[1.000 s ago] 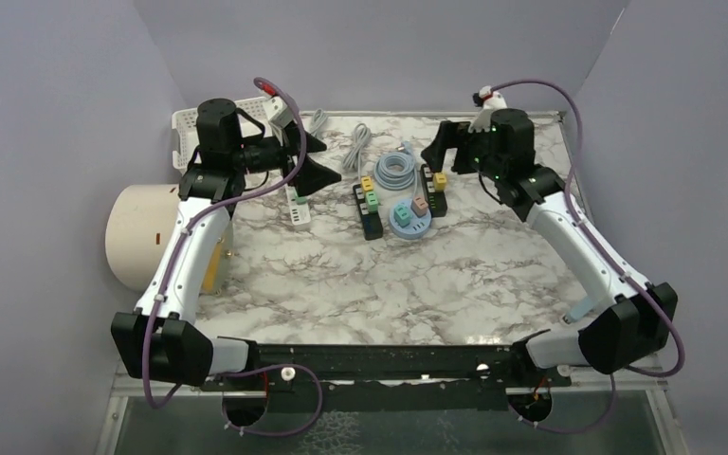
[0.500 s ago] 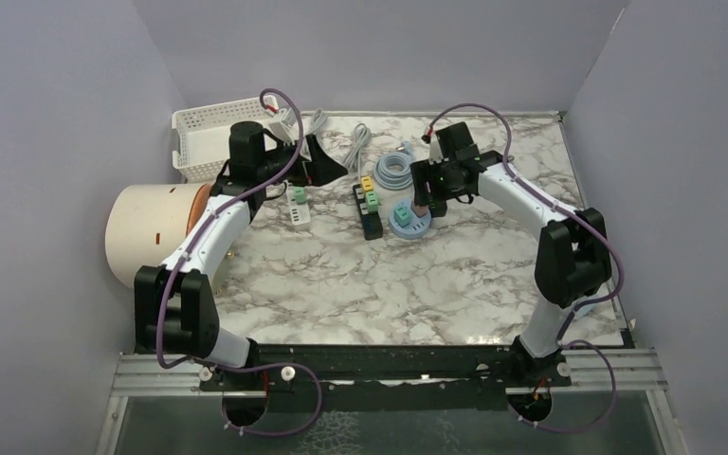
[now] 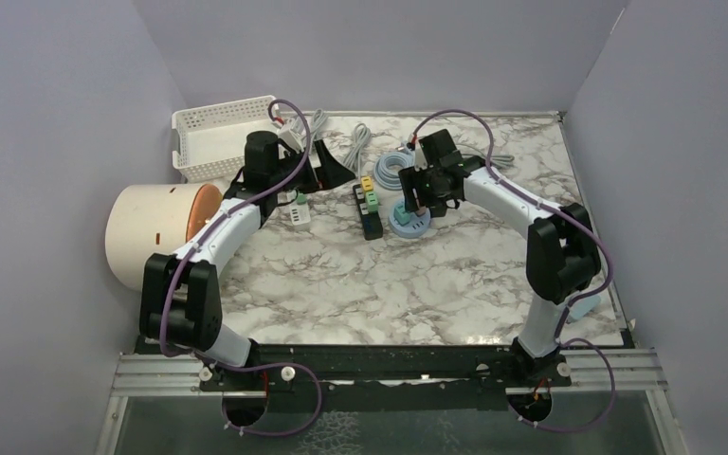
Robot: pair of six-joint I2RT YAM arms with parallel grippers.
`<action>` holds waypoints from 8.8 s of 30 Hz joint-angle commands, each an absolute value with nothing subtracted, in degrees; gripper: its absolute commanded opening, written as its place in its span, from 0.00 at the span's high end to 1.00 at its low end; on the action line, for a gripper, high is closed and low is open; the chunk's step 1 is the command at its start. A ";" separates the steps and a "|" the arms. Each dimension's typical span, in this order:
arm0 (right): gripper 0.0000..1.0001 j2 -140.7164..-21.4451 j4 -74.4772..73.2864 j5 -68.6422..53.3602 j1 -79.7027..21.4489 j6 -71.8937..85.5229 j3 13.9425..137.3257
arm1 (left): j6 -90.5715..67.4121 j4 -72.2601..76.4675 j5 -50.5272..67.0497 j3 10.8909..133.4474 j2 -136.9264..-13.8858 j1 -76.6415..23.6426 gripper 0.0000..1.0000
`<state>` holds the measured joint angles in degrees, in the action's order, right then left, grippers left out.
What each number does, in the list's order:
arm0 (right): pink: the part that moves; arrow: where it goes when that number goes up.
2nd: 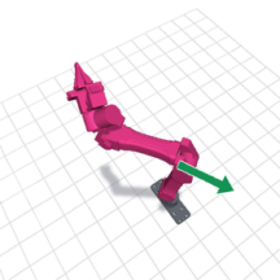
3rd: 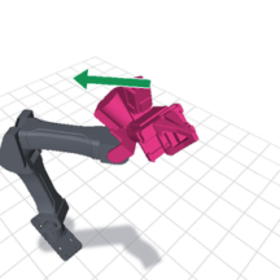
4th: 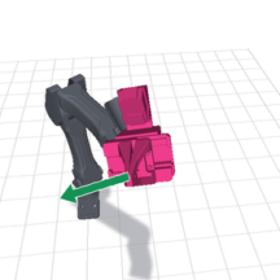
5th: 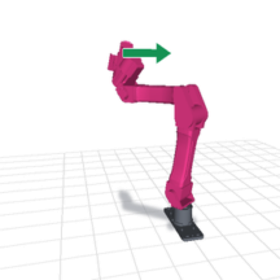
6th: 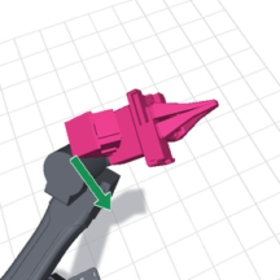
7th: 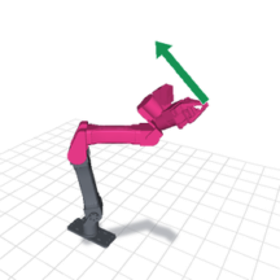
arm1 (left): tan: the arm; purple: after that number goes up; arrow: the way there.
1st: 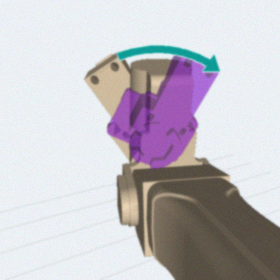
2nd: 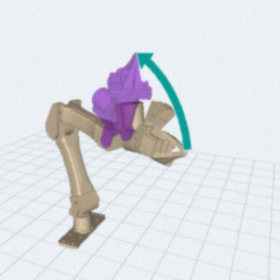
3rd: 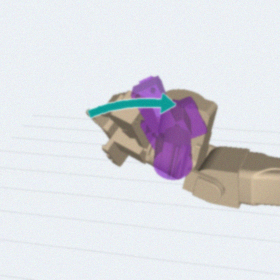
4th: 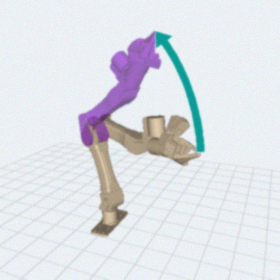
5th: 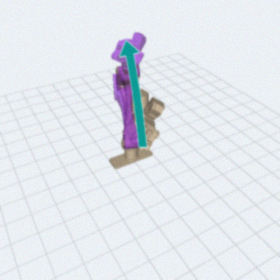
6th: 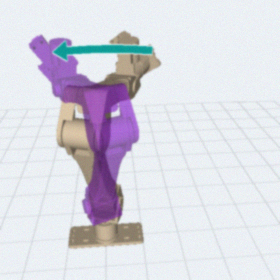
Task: Pull the plug off the socket
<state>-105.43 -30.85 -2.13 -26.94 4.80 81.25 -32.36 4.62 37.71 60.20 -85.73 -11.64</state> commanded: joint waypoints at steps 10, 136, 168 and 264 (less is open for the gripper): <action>0.35 -100.20 -22.99 2.77 -26.89 5.62 76.32 | -32.87 5.14 35.05 59.93 -85.88 -13.40 0.01; 0.99 -90.90 -21.47 -20.90 -23.47 19.25 84.37 | -51.40 35.79 17.53 50.23 -93.02 -32.30 0.08; 0.99 -76.03 -22.42 -49.07 -11.87 19.76 79.09 | -52.88 28.65 10.13 59.56 -102.43 -29.59 1.00; 0.23 -95.45 -27.74 -1.59 -30.14 -16.41 78.66 | -14.00 12.81 32.43 98.82 -114.01 -15.67 1.00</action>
